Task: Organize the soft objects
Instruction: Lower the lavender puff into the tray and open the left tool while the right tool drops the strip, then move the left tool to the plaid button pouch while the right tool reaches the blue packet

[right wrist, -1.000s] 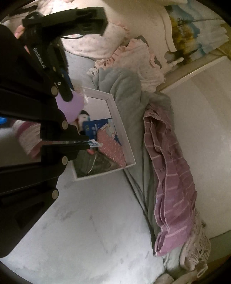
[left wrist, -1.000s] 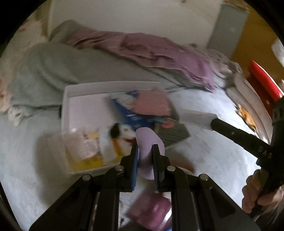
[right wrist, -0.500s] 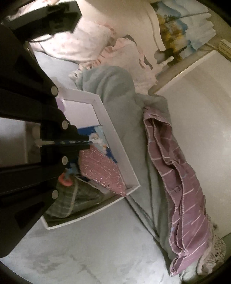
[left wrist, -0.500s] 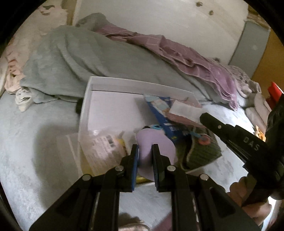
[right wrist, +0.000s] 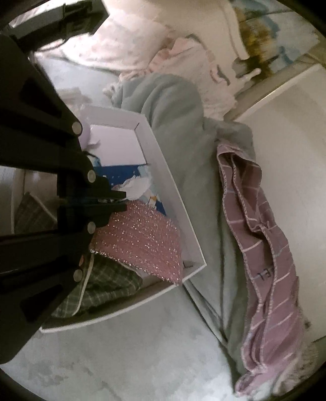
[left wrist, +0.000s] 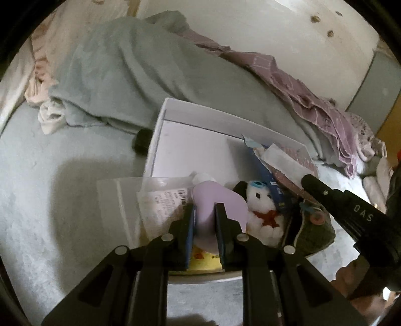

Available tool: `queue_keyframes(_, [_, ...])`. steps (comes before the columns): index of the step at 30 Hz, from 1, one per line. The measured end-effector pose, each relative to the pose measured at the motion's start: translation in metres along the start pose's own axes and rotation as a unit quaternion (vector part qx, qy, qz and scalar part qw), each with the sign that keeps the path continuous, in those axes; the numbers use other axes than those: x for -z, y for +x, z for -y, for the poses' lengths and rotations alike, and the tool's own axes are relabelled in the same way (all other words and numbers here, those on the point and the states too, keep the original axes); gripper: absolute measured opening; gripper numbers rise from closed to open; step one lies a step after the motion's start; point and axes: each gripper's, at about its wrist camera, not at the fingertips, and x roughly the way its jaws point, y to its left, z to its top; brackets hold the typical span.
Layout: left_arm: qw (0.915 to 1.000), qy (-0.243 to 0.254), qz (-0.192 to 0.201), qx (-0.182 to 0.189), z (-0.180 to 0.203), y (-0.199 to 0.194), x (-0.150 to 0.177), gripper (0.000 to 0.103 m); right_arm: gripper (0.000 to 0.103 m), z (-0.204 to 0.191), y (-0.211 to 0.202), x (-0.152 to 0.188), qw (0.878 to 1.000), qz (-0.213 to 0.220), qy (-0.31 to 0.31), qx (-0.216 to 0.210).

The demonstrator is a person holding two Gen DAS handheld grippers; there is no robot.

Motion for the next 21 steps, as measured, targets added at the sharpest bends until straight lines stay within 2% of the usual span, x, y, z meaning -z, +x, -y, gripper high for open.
queue_keyframes(4, [0.9997, 0.01, 0.012, -0.018, 0.009, 0.001, 0.003, 0.023, 0.012, -0.007, 0.001, 0.003, 0.999, -0.011, -0.02, 0.027])
queue_keyframes(6, [0.9991, 0.018, 0.015, -0.034, 0.011, -0.002, 0.003, 0.028, 0.028, -0.011, 0.001, 0.003, 0.999, -0.012, -0.03, 0.035])
queue_keyframes(7, [0.999, 0.02, 0.015, -0.038, 0.011, -0.003, 0.003, 0.031, 0.034, -0.012, -0.001, 0.004, 0.999, -0.01, -0.035, 0.032])
queue_keyframes(8, [0.9989, 0.021, 0.014, -0.039, 0.01, -0.005, 0.003, 0.033, 0.045, -0.014, -0.004, 0.004, 0.999, -0.004, -0.038, 0.026])
queue_keyframes(9, [0.999, 0.021, 0.012, -0.037, 0.01, -0.007, 0.003, 0.034, 0.052, -0.016, -0.008, 0.004, 0.999, 0.003, -0.041, 0.024])
queue_keyframes(11, [0.9992, 0.021, 0.008, -0.032, 0.011, -0.01, 0.002, 0.045, 0.053, -0.02, -0.015, 0.002, 0.998, 0.013, -0.053, 0.027])
queue_keyframes(13, [0.9993, 0.028, 0.005, -0.026, 0.015, -0.013, 0.003, 0.052, 0.054, -0.027, -0.021, 0.001, 0.997, 0.017, -0.071, 0.033])
queue_keyframes(16, [0.9984, 0.044, 0.003, -0.036, 0.023, -0.018, 0.003, 0.053, 0.06, -0.035, -0.026, 0.001, 0.995, 0.008, -0.091, 0.035])
queue_keyframes(21, [0.998, 0.051, -0.008, -0.036, 0.028, -0.03, 0.001, 0.053, 0.061, -0.043, -0.034, 0.002, 0.992, -0.017, -0.114, 0.051])
